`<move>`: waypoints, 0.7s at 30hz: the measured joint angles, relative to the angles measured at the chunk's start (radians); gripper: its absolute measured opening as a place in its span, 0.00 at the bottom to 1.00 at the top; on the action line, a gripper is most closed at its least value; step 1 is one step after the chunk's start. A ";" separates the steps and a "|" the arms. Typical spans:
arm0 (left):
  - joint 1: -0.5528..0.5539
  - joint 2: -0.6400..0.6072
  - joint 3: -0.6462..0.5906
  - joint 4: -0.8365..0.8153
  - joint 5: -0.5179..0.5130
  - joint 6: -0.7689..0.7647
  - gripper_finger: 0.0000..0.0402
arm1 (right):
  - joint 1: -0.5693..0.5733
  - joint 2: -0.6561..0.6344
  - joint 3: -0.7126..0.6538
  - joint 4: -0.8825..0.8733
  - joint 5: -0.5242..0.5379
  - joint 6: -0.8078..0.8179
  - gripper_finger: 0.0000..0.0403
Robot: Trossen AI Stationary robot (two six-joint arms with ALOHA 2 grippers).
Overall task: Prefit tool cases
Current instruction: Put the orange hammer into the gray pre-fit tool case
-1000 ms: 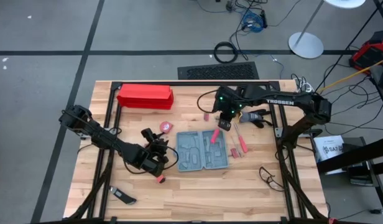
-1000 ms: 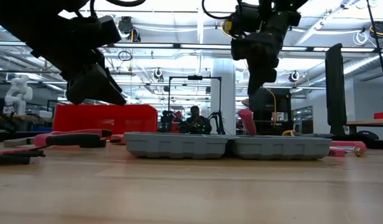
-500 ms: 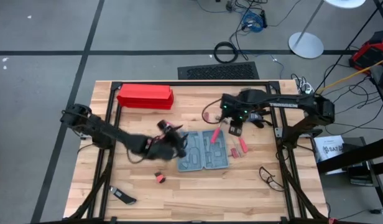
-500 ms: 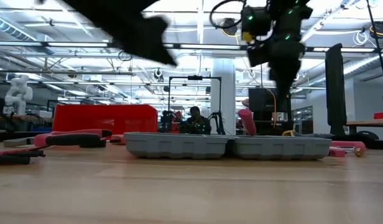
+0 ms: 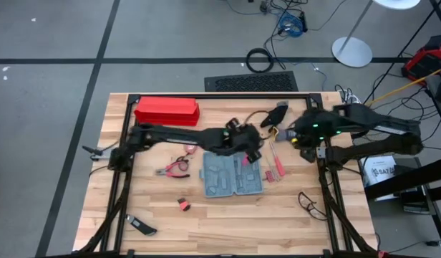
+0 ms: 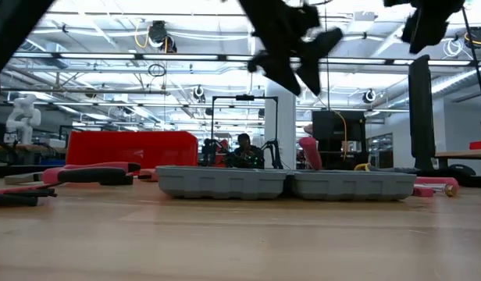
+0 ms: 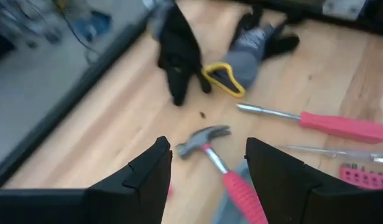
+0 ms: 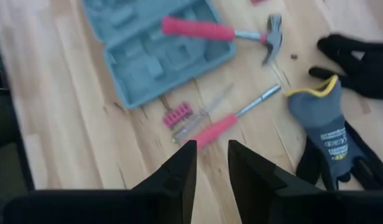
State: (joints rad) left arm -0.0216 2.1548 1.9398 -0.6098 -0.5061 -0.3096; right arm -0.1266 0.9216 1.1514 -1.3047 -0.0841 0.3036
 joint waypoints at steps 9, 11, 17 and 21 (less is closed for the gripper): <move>0.025 0.283 0.400 -0.329 0.136 -0.175 0.52 | 0.047 -0.113 0.000 -0.022 0.000 -0.007 0.20; 0.030 0.306 0.405 -0.369 0.143 -0.224 0.52 | 0.058 -0.112 0.000 -0.026 0.001 -0.009 0.20; 0.035 0.328 0.409 -0.441 0.143 -0.288 0.52 | 0.089 -0.103 0.000 -0.025 0.005 -0.027 0.20; 0.032 0.329 0.409 -0.440 0.165 -0.309 0.52 | 0.102 -0.094 -0.014 -0.019 0.007 -0.028 0.20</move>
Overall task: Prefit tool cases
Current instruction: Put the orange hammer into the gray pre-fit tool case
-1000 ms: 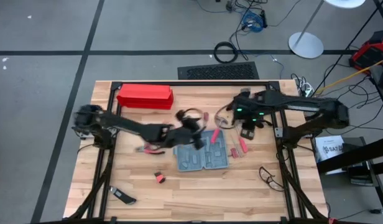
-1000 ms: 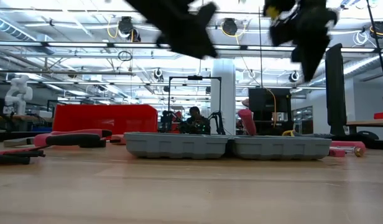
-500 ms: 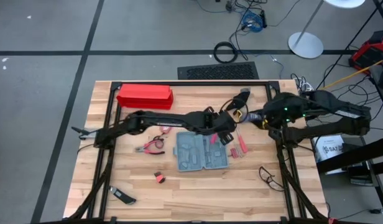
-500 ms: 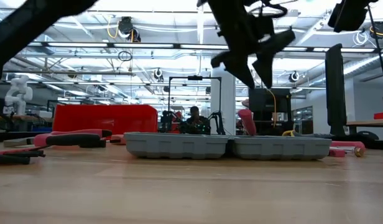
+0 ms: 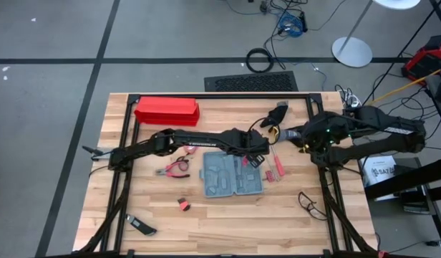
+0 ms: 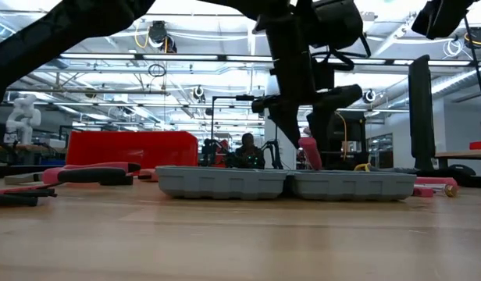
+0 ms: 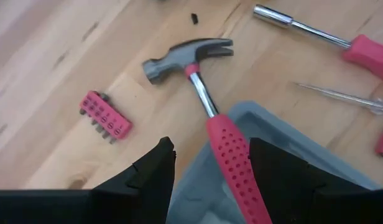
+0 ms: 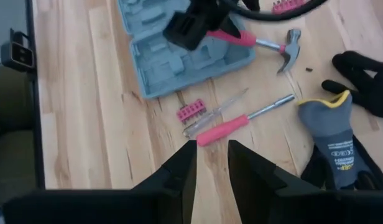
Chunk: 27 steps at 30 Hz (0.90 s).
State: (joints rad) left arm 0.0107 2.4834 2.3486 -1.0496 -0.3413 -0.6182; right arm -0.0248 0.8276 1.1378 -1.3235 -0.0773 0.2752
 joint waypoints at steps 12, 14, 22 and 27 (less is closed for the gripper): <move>-0.004 -0.001 0.000 -0.012 0.084 -0.021 0.52 | 0.003 0.001 -0.261 0.061 -0.005 -0.002 0.20; -0.004 0.000 0.000 -0.027 0.091 -0.029 0.52 | 0.003 0.001 -0.295 0.078 -0.006 -0.002 0.20; -0.008 0.028 -0.002 -0.040 0.111 -0.031 0.51 | 0.003 0.000 -0.327 0.101 -0.007 -0.006 0.20; -0.015 0.034 -0.002 -0.037 0.114 -0.031 0.42 | 0.002 0.000 -0.327 0.108 -0.007 -0.017 0.20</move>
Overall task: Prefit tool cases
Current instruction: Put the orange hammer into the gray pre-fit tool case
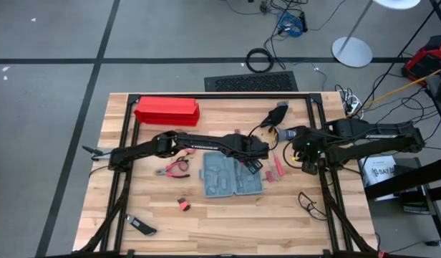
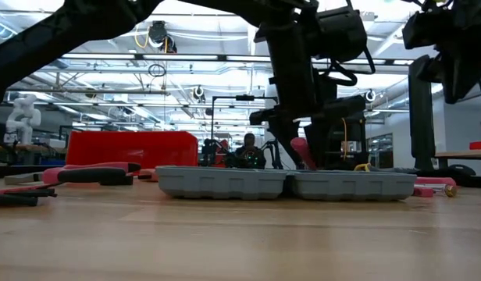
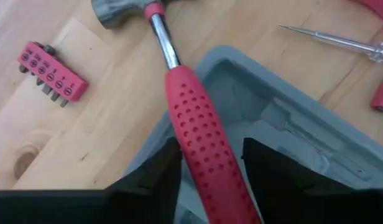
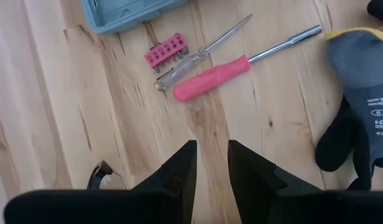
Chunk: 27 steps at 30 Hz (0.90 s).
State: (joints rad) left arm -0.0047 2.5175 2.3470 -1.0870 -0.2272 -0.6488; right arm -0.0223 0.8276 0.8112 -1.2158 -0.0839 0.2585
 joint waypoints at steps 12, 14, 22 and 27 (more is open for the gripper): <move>-0.017 0.000 0.000 0.001 -0.031 0.028 0.21 | 0.000 0.000 0.000 0.001 0.000 -0.001 0.20; -0.019 0.000 0.000 0.000 -0.052 0.029 0.21 | 0.000 0.000 0.000 0.001 0.000 -0.001 0.20; -0.032 -0.024 0.008 -0.009 -0.115 0.034 0.21 | 0.000 0.000 0.000 0.002 0.001 -0.010 0.20; -0.045 -0.045 0.010 -0.016 -0.127 0.001 0.21 | 0.000 0.000 0.000 0.001 0.001 -0.013 0.20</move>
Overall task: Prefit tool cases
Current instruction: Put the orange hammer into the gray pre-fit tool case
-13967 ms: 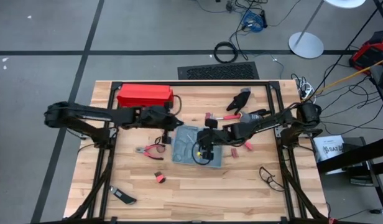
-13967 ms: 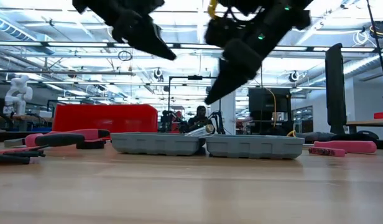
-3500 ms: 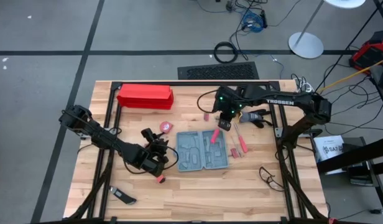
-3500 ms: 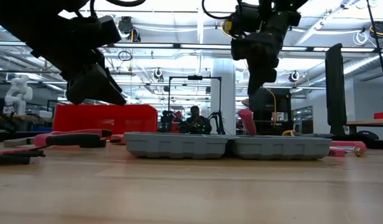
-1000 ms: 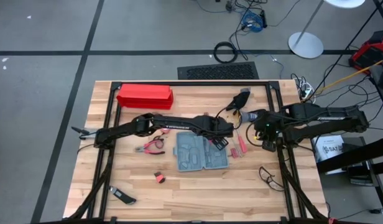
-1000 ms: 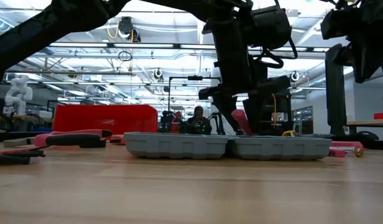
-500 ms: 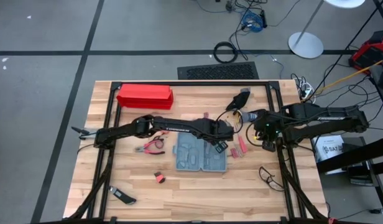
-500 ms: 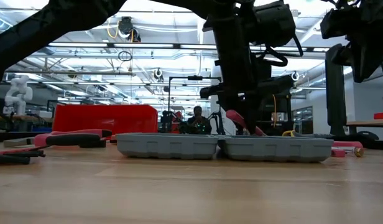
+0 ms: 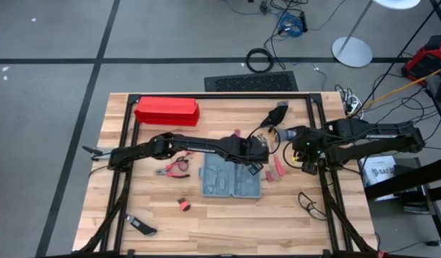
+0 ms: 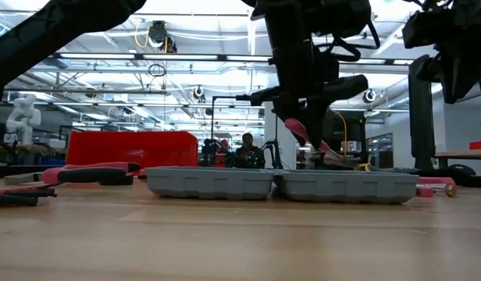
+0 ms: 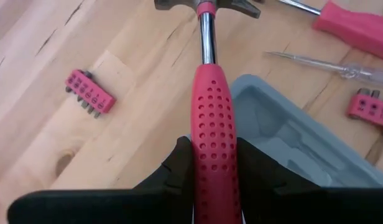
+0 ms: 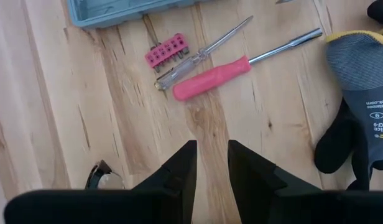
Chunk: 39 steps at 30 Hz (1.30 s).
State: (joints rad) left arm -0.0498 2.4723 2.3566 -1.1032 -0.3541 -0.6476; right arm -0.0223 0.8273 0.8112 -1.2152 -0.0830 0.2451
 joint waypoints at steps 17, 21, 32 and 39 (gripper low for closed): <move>-0.163 -0.020 0.000 -0.033 -0.153 -0.422 0.21 | 0.022 -0.016 0.000 -0.035 0.000 -0.052 0.20; -0.206 -0.020 0.000 -0.031 -0.234 -0.556 0.21 | 0.046 -0.035 0.000 -0.069 -0.001 -0.052 0.20; -0.292 0.058 -0.007 0.043 -0.343 -0.866 0.21 | 0.110 -0.109 0.000 -0.118 -0.029 -0.051 0.20; -0.291 0.105 -0.008 0.043 -0.382 -0.946 0.21 | 0.119 -0.143 0.000 -0.142 -0.054 -0.050 0.20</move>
State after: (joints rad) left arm -0.3408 2.5774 2.3489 -1.0606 -0.7360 -1.5932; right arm 0.0966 0.6844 0.8112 -1.3568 -0.1371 0.1951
